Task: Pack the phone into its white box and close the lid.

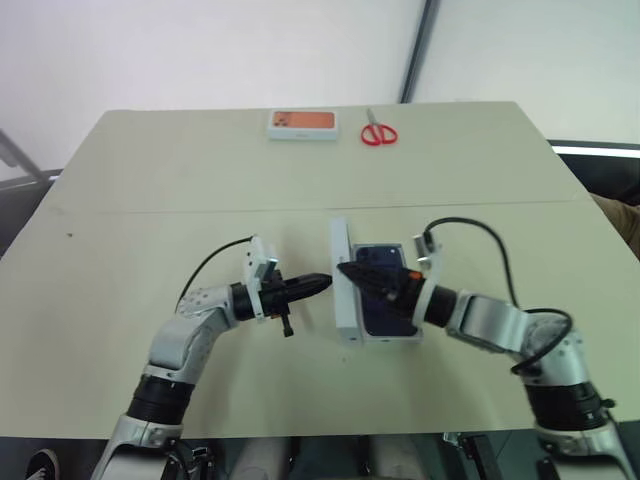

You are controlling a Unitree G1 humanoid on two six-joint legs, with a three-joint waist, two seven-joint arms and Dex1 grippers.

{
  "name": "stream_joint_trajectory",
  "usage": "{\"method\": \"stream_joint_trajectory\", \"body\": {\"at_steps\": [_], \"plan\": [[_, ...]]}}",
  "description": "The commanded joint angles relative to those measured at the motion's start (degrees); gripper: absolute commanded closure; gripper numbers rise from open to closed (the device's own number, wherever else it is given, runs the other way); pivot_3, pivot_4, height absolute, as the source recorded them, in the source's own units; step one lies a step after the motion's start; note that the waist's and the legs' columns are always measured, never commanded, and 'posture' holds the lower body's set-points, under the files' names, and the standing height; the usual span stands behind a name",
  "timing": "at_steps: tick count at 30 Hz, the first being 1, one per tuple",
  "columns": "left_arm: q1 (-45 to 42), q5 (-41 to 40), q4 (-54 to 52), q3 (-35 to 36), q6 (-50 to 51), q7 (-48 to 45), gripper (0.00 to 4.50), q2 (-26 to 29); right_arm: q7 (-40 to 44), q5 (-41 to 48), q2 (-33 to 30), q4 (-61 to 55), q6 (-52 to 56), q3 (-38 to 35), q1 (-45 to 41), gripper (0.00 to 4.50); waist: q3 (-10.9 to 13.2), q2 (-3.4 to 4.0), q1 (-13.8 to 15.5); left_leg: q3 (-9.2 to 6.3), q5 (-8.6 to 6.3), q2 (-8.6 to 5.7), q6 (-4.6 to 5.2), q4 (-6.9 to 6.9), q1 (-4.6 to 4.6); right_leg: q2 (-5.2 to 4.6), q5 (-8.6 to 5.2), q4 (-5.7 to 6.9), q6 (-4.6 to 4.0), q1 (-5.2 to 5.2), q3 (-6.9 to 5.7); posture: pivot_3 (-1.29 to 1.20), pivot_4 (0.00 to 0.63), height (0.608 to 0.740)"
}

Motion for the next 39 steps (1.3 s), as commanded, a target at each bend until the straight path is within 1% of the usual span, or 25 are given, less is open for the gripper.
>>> {"method": "stream_joint_trajectory", "body": {"at_steps": [1,3,4,6,8,10,12,13,14,16,17,18,21,22,23,27,29,33,35,39], "plan": [[-1.83,0.31,-0.12,-0.52,-1.48,0.56,4.5,-1.3,6.87,-6.66,-5.15,-2.11,1.42,-3.0,-1.21,0.07,0.0,0.0,0.05,0.0,0.0,0.0,0.0,0.0,0.0,0.0,0.0,0.0,0.0,0.0,-0.01,0.0,0.15,0.74],[-2.34,0.43,0.31,-0.95,-1.25,0.76,4.5,-2.25,8.7,-7.17,-6.93,-1.64,1.54,-4.74,-0.61,0.07,-0.01,-0.01,0.03,0.0,0.0,0.01,0.0,-0.01,0.0,0.02,0.0,-0.02,0.0,0.02,-0.03,0.0,0.15,0.74],[-2.71,0.66,0.82,-1.43,-1.31,0.9,4.5,-3.01,11.58,-9.59,-8.95,-1.86,1.57,-6.13,0.26,0.07,-0.01,-0.01,0.03,0.0,0.0,0.01,0.0,-0.01,0.0,0.01,0.0,-0.02,0.01,0.02,-0.03,0.0,0.15,0.74],[-3.21,1.58,1.99,-2.56,-2.38,0.53,4.5,-4.14,17.35,-16.79,-12.87,-3.12,0.91,-7.34,1.72,0.07,0.0,-0.01,0.18,0.01,0.0,0.01,0.01,0.0,0.0,0.01,0.0,-0.02,0.01,0.02,-0.03,0.0,0.15,0.74],[-4.03,1.75,3.85,-3.11,-2.63,0.91,4.5,-5.69,21.04,-22.67,-14.83,-3.11,-1.04,-8.25,2.56,0.07,0.0,-0.02,0.18,0.01,0.0,-0.03,0.01,0.05,-0.01,-0.01,0.0,-0.03,0.02,0.07,-0.05,0.0,0.15,0.74],[-5.02,2.75,6.16,-4.04,-3.9,0.91,4.5,-7.41,26.38,-32.55,-18.44,-4.34,-4.54,-7.09,3.91,0.07,-0.01,-0.01,0.15,0.01,0.0,-0.02,0.01,0.09,0.0,0.0,0.0,-0.02,0.02,0.09,-0.07,0.0,0.15,0.74],[-6.21,3.28,8.26,-4.7,-4.57,1.4,4.5,-9.59,27.77,-35.79,-18.77,-3.47,-5.56,-8.72,4.1,0.07,0.0,-0.03,0.15,0.02,0.0,-0.02,0.01,0.09,0.0,0.0,0.0,-0.02,0.03,0.08,-0.08,0.0,0.15,0.74],[-6.66,3.59,9.17,-4.96,-4.99,1.54,4.5,-10.41,29.23,-40.23,-19.67,-3.5,-7.85,-8.21,4.34,0.07,0.01,-0.03,0.15,0.02,0.0,-0.02,0.01,0.08,0.0,0.0,0.0,-0.02,0.03,0.08,-0.08,0.0,0.15,0.74],[-6.99,3.89,9.89,-5.16,-5.43,1.52,4.5,-11.03,30.5,-44.47,-20.57,-3.66,-9.75,-7.5,4.63,0.3,0.01,-0.03,0.15,0.02,0.0,-0.02,0.01,0.09,0.0,0.0,0.0,-0.02,0.03,0.08,-0.08,0.0,0.15,0.74],[-7.35,4.43,10.83,-5.41,-6.0,1.32,4.5,-11.84,33.93,-51.46,-22.19,-4.69,-12.47,-5.48,5.63,0.93,0.0,-0.03,0.15,0.03,0.0,-0.03,0.01,0.08,0.0,-0.01,0.0,-0.02,0.04,0.07,-0.08,0.0,0.15,0.74],[-7.5,4.59,11.23,-5.41,-6.22,1.15,4.5,-12.02,34.83,-52.74,-21.86,-5.01,-12.88,-5.24,5.99,1.36,0.01,-0.03,0.11,0.03,0.0,-0.03,0.01,0.08,0.0,-0.01,0.0,-0.02,0.04,0.07,-0.08,0.0,0.15,0.74],[-7.6,4.71,11.47,-5.4,-6.35,0.89,4.5,-12.04,35.4,-53.18,-21.06,-5.08,-12.91,-5.4,6.16,1.95,0.01,-0.03,0.02,0.03,0.0,-0.02,0.01,0.07,0.0,0.0,-0.01,-0.02,0.05,0.07,-0.09,0.0,0.15,0.74],[-7.62,4.94,11.64,-5.32,-6.61,0.19,4.5,-11.31,37.87,-62.06,-21.45,-6.81,-17.73,-2.21,6.97,3.59,0.0,-0.03,-0.03,0.03,0.0,0.0,0.01,0.07,0.01,0.02,0.0,0.0,0.04,0.06,-0.07,0.0,0.15,0.74],[-7.55,4.77,11.36,-5.16,-6.45,-0.06,4.5,-10.88,38.91,-64.25,-21.4,-7.76,-19.12,-1.17,7.22,4.09,0.0,-0.03,0.03,0.03,0.0,-0.01,0.01,0.07,0.0,0.01,0.0,0.0,0.05,0.05,-0.07,0.0,0.15,0.74],[-7.5,4.47,10.89,-4.89,-5.99,-0.18,4.5,-10.36,39.54,-65.17,-20.63,-8.6,-19.75,-0.67,7.2,4.48,0.0,-0.03,0.05,0.02,0.0,-0.01,0.0,0.07,0.01,0.01,-0.01,0.0,0.05,0.05,-0.07,0.0,0.15,0.74],[-7.3,3.61,8.65,-3.94,-4.49,-0.34,4.5,-7.72,41.52,-70.63,-18.25,-10.69,-23.07,1.91,6.77,4.48,0.01,-0.03,0.07,-0.01,0.0,-0.01,0.0,0.07,0.01,0.01,-0.01,-0.01,0.05,0.06,-0.08,0.0,0.15,0.74],[-6.1,2.32,4.48,-3.04,-2.1,-0.65,4.5,-4.88,43.26,-73.51,-17.7,-11.24,-25.38,3.06,6.94,4.48,0.01,-0.03,0.08,-0.01,0.0,-0.03,0.0,0.08,0.0,0.0,-0.01,0.0,0.05,0.06,-0.07,0.0,0.15,0.74],[-2.4,-1.06,-4.01,-0.39,3.53,-0.53,4.5,1.26,44.65,-76.63,-16.03,-10.55,-27.15,3.34,6.44,4.48,0.0,-0.01,-0.01,-0.03,0.0,-0.01,-0.02,0.04,0.01,0.0,-0.01,-0.01,0.04,0.03,-0.05,0.0,0.15,0.74],[-0.6,-2.43,-6.47,0.47,5.61,-0.85,4.5,3.73,45.48,-77.96,-15.44,-10.28,-27.31,3.62,6.41,4.48,0.0,-0.01,0.03,-0.04,0.0,-0.01,-0.02,0.04,0.01,0.0,-0.01,-0.01,0.04,0.03,-0.05,0.0,0.15,0.74],[4.85,-2.04,-9.46,1.24,6.55,-0.86,4.5,8.38,47.57,-80.64,-14.58,-10.74,-28.17,5.08,7.09,4.48,0.0,0.0,0.08,-0.03,0.0,-0.03,-0.03,0.04,0.02,-0.04,-0.01,-0.02,0.03,0.06,-0.05,0.0,0.15,0.74]]}}
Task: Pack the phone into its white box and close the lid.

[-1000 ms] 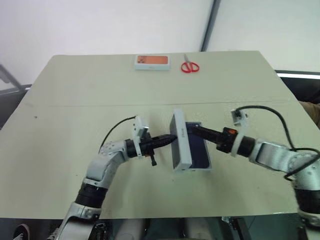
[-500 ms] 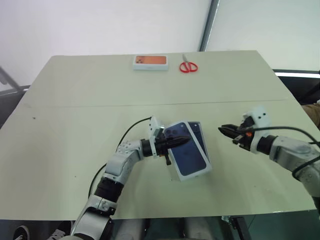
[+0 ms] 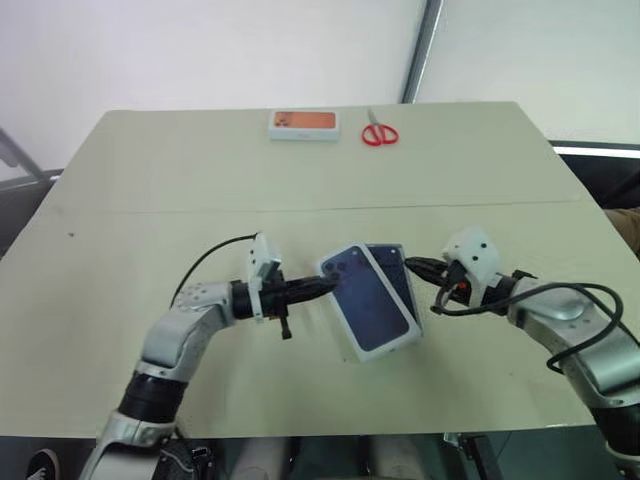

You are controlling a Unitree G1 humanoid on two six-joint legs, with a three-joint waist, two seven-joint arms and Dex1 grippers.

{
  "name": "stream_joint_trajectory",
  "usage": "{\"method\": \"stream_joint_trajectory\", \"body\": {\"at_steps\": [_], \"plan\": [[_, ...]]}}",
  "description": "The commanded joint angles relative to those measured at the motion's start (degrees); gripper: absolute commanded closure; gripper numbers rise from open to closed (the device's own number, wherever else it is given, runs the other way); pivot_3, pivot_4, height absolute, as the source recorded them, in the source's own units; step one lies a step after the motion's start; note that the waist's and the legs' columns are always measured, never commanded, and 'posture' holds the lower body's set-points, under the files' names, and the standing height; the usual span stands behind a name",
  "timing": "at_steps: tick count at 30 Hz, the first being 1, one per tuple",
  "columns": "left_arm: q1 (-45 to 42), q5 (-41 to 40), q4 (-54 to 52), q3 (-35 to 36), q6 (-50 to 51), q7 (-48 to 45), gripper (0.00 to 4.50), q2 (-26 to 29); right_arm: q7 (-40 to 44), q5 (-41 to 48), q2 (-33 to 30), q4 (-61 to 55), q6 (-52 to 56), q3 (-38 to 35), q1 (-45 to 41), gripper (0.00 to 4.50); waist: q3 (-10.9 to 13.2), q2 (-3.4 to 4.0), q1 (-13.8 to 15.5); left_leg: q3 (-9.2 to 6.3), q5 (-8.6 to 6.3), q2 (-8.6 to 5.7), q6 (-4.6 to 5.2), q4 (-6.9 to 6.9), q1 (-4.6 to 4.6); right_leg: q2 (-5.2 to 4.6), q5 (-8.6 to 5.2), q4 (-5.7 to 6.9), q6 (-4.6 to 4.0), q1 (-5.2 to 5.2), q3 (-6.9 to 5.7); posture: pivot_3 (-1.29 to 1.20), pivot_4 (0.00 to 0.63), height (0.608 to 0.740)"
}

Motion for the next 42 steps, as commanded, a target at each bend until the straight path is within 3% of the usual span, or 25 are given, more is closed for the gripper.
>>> {"method": "stream_joint_trajectory", "body": {"at_steps": [1,6,18,42], "plan": [[3.16,-0.49,-2.89,1.16,0.19,-0.01,4.5,2.29,1.15,-2.37,1.09,-1.26,-1.75,0.26,-0.29,4.48,0.0,0.01,0.03,0.0,0.0,0.0,0.0,-0.01,0.0,-0.01,0.0,0.0,0.0,-0.01,0.0,0.0,0.15,0.74],[6.27,0.98,-3.1,-0.2,-1.33,0.54,4.5,3.03,1.9,-4.79,3.4,-0.85,-1.85,1.37,-1.55,4.48,0.0,0.01,0.17,-0.01,0.0,-0.02,-0.01,-0.01,0.0,-0.06,0.0,-0.01,-0.01,0.01,-0.01,0.0,0.15,0.74],[-0.1,7.85,9.64,-6.34,-5.81,2.04,4.5,-4.39,4.19,-10.86,4.16,0.1,-3.69,1.53,-1.3,4.48,-0.01,0.02,0.11,0.0,0.0,-0.04,-0.01,-0.01,0.01,-0.06,0.0,-0.01,0.0,0.01,-0.03,0.0,0.15,0.74],[-10.07,11.49,19.81,-6.52,-9.73,6.38,4.5,-15.78,5.23,-15.75,3.52,1.68,-4.57,-2.02,2.28,4.48,-0.02,0.02,1.32,-0.06,0.01,-0.09,-0.02,0.14,0.08,-0.07,0.01,0.02,0.01,0.2,-0.12,0.0,0.15,0.74]]}}
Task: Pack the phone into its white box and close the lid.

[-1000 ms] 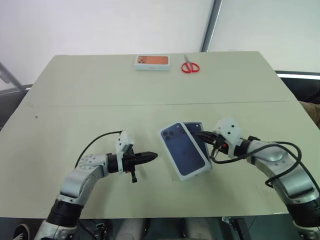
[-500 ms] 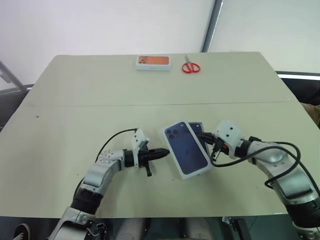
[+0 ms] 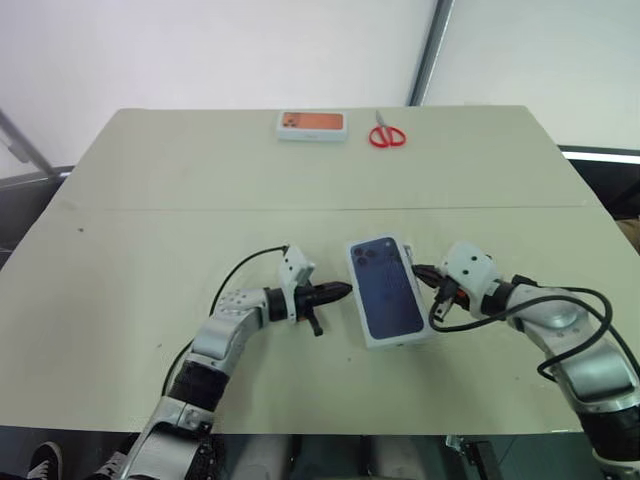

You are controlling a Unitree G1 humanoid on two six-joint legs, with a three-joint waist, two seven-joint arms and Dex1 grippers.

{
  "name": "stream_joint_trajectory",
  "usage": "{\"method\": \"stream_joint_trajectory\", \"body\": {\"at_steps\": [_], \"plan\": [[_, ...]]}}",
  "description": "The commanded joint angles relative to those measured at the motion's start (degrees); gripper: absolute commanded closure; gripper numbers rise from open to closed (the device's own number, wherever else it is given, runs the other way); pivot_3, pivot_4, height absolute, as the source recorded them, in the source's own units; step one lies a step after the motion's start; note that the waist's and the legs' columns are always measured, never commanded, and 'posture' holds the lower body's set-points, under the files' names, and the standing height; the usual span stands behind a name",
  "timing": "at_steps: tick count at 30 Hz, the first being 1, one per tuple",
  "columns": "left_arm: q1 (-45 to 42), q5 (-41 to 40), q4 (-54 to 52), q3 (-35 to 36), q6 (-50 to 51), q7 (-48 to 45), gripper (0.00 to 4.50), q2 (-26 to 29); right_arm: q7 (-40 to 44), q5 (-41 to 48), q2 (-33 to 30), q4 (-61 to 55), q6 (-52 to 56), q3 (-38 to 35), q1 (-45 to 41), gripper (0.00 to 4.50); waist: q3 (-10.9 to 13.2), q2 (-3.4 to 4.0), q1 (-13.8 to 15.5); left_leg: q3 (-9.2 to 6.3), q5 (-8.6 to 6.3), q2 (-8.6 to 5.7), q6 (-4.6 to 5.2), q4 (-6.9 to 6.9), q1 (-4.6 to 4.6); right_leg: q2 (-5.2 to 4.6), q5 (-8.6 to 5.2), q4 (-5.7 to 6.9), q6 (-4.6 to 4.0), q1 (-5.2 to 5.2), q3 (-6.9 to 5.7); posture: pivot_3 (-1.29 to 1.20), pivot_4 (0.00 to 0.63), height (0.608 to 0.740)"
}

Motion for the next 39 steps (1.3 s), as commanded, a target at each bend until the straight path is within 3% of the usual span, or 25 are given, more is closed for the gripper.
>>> {"method": "stream_joint_trajectory", "body": {"at_steps": [1,23,31,35,39], "plan": [[-2.17,0.19,-0.01,-0.82,-1.34,-0.04,4.5,-1.87,0.65,-0.67,-0.48,-0.56,-1.9,-0.82,0.66,4.48,0.0,0.0,0.01,0.0,0.0,0.0,0.0,0.0,0.0,0.0,0.0,0.0,0.0,0.0,0.0,0.0,0.15,0.74],[-3.3,1.08,0.93,-0.55,-1.16,-0.4,4.5,-3.16,2.43,-2.97,-0.77,-0.36,-2.95,-0.2,2.63,4.48,0.0,-0.01,-0.06,0.0,0.0,0.0,0.0,0.0,0.0,0.01,0.0,0.0,0.01,0.0,-0.01,0.0,0.15,0.74],[-4.13,-0.39,0.15,2.81,0.03,-0.39,4.5,-0.34,3.25,-4.0,-2.45,1.86,-4.7,-2.97,1.48,4.48,0.01,-0.01,-0.13,0.0,0.0,0.0,0.0,0.0,0.0,0.01,0.0,0.0,0.01,-0.01,-0.01,0.0,0.15,0.74],[-8.57,-3.53,1.29,7.02,2.1,0.5,4.5,0.23,4.37,-2.57,-3.67,3.79,-5.52,-5.23,-1.16,4.48,0.02,-0.03,-0.12,0.0,0.01,0.02,-0.02,0.0,-0.01,0.04,0.0,0.04,0.01,-0.03,-0.02,0.0,0.15,0.74],[-13.57,-2.67,4.44,6.65,0.31,-0.26,4.5,-1.06,4.54,-1.71,-2.39,5.63,-5.1,-5.15,-5.35,4.48,0.02,-0.03,0.02,-0.01,0.01,0.0,-0.02,0.04,-0.01,0.03,0.0,0.03,0.01,0.02,-0.03,0.0,0.15,0.74]]}}
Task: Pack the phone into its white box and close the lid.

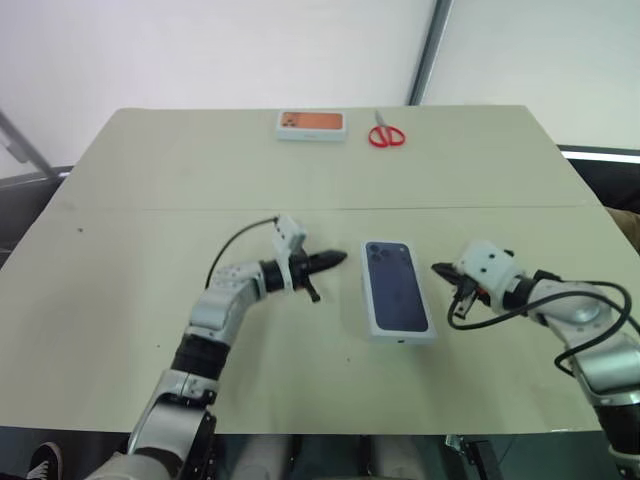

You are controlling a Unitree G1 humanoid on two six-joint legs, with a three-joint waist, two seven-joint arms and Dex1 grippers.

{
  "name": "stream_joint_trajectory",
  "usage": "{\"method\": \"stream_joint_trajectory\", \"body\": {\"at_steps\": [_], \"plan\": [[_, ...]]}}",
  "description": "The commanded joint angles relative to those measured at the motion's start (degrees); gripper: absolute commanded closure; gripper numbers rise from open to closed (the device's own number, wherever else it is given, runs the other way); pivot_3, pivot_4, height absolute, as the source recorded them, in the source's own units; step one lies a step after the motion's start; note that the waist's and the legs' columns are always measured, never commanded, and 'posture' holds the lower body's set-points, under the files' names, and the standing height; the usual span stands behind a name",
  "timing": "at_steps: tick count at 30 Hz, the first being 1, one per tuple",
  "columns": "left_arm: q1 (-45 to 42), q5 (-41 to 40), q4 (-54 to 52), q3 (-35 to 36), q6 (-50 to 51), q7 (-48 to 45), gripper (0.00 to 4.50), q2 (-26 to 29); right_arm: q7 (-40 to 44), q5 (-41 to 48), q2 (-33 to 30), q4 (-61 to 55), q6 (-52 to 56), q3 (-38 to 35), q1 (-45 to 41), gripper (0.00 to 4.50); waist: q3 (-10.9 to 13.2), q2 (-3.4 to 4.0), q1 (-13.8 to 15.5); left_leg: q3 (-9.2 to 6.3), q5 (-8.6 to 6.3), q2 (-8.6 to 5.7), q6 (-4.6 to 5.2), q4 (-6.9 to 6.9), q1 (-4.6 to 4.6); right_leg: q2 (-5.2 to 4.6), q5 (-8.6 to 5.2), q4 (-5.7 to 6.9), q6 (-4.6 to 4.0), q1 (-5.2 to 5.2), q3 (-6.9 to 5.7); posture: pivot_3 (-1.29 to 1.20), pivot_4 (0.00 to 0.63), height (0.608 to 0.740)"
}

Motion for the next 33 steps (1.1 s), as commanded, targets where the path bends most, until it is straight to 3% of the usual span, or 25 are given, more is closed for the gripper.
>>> {"method": "stream_joint_trajectory", "body": {"at_steps": [1,10,17,26,33], "plan": [[-3.91,-0.24,2.18,-0.85,-2.21,-0.98,4.5,-2.36,0.33,2.14,1.51,0.01,0.0,-0.67,-3.94,4.48,0.0,-0.01,-0.04,0.0,0.0,-0.01,0.0,0.02,0.0,0.0,0.0,0.0,0.0,0.01,0.0,0.0,0.15,0.74],[-4.04,3.02,8.3,-6.98,-4.62,-5.27,4.5,-6.43,4.41,4.77,2.53,-4.42,2.65,3.09,-1.27,4.48,0.01,-0.02,-0.27,-0.01,0.0,0.01,0.01,0.06,-0.01,0.02,0.0,0.01,0.02,0.01,-0.02,0.0,0.15,0.74],[0.5,6.31,6.3,-12.92,-1.64,-10.67,4.5,-1.36,7.99,5.11,-1.2,-8.42,3.43,3.48,5.94,4.48,-0.01,-0.01,-0.28,-0.05,-0.01,0.05,0.01,0.08,0.05,0.07,-0.01,0.01,0.01,0.1,-0.03,0.0,0.15,0.74],[4.95,3.5,-1.16,-13.51,4.69,-14.5,4.5,2.76,10.84,8.51,-3.59,-12.62,5.14,0.7,10.9,4.48,-0.04,0.02,0.01,-0.16,-0.07,0.04,0.08,0.09,0.31,0.05,-0.03,-0.22,0.02,0.52,-0.12,0.0,0.15,0.74],[1.86,3.93,2.75,-10.13,2.73,-8.82,4.5,-0.46,3.78,2.55,-0.05,-4.71,2.94,3.38,2.32,4.48,-0.02,0.01,0.11,-0.16,-0.09,-0.01,0.11,0.1,0.37,-0.06,-0.03,-0.25,0.02,0.57,-0.17,0.0,0.15,0.74]]}}
